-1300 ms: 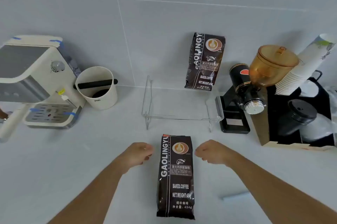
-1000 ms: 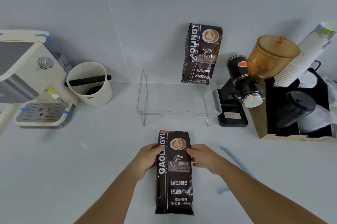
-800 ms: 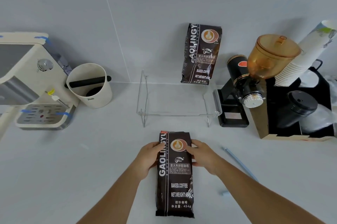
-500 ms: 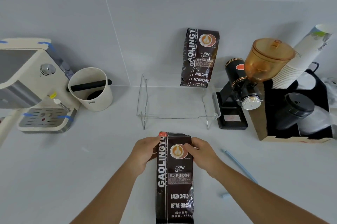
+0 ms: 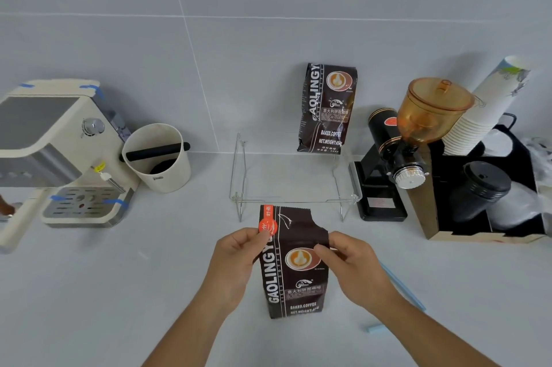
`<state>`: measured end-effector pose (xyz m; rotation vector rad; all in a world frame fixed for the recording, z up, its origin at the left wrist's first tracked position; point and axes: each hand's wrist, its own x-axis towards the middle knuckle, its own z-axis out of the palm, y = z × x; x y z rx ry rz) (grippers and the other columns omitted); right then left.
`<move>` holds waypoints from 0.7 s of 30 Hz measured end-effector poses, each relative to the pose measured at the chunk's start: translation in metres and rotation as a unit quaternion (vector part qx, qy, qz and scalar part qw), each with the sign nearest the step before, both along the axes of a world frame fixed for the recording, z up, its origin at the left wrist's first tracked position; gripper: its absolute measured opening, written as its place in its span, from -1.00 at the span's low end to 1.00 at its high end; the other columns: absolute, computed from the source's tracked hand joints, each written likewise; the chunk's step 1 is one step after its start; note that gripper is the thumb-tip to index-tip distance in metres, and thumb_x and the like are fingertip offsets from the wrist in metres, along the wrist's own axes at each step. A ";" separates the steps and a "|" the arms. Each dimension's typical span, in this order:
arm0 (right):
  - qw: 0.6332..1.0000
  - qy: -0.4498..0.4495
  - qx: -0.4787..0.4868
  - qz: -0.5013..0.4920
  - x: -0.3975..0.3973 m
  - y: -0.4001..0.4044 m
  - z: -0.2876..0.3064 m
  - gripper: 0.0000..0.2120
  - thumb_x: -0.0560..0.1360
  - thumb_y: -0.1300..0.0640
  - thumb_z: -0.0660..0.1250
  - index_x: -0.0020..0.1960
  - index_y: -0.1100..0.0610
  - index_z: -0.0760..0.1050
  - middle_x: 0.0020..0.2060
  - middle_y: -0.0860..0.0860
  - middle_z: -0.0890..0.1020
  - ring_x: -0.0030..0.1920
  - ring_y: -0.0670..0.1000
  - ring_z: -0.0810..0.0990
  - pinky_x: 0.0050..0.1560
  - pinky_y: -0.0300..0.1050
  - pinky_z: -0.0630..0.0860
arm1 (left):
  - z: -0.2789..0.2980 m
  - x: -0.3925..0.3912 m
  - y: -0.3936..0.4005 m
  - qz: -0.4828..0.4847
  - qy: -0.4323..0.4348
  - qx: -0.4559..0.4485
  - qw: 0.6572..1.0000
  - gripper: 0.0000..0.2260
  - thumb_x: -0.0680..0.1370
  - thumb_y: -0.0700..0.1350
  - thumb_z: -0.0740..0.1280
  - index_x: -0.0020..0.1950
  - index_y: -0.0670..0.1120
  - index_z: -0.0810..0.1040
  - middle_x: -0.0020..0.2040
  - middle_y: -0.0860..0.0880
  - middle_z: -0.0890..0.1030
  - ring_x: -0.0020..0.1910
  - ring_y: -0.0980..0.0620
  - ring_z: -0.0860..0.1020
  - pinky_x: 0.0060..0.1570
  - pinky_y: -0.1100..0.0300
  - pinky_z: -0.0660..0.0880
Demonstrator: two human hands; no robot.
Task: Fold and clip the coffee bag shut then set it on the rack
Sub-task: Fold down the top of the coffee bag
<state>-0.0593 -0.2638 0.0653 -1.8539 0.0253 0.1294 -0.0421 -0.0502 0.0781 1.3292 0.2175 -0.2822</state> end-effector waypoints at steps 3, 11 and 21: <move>1.000 -0.009 0.013 -0.011 -0.002 -0.005 0.004 -0.77 0.55 0.21 0.34 -0.05 -0.11 0.64 -0.14 -0.09 0.75 -0.08 -0.04 0.72 -0.15 -0.21 0.63 | 0.003 -0.002 -0.004 0.000 -0.020 0.016 1.000 -0.84 0.46 -0.09 0.42 -0.17 -0.18 0.69 -0.11 -0.21 0.74 -0.11 -0.04 0.68 0.06 0.07 0.55; 0.993 0.004 0.106 -0.044 0.006 -0.011 0.022 -0.65 0.48 0.36 0.39 0.04 -0.07 0.65 -0.07 0.01 0.77 -0.03 0.00 0.73 -0.06 -0.17 0.64 | 0.011 0.005 -0.012 0.003 -0.039 0.055 0.998 -0.89 0.50 -0.10 0.41 -0.12 -0.09 0.72 -0.13 -0.09 0.76 -0.11 0.02 0.71 -0.09 0.29 0.59; 0.996 -0.057 0.055 -0.044 0.026 -0.001 0.043 -0.77 0.47 0.35 0.41 -0.09 0.02 0.52 -0.32 0.10 0.74 -0.36 -0.06 0.57 -0.23 -0.18 0.55 | 0.018 0.014 -0.012 0.012 -0.063 0.082 0.995 -0.83 0.55 -0.16 0.36 -0.19 -0.10 0.72 -0.19 -0.09 0.75 -0.18 0.04 0.68 -0.11 0.24 0.59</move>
